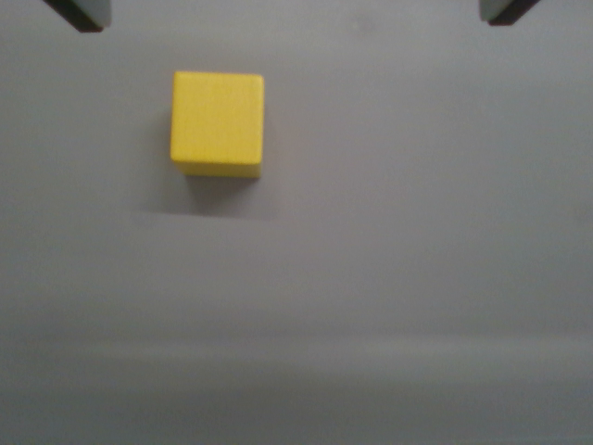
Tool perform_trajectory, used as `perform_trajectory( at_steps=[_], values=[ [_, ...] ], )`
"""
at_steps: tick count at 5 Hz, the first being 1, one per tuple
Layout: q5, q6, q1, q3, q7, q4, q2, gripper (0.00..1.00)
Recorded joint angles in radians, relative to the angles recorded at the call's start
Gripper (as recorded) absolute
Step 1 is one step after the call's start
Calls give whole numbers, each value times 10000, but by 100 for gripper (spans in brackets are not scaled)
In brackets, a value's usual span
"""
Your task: Pick yellow cube
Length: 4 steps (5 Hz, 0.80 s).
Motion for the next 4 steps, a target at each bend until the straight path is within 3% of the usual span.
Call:
perform_trajectory(
  at_steps=[1,2,3,4],
  values=[
    [0,0,0,0,0,0,0,0],
    [22,-471,-32,-33,-101,-251,262,0],
    [22,-471,-32,-33,-101,-251,262,0],
    [44,-934,-64,-66,-200,-497,520,0]
  ],
)
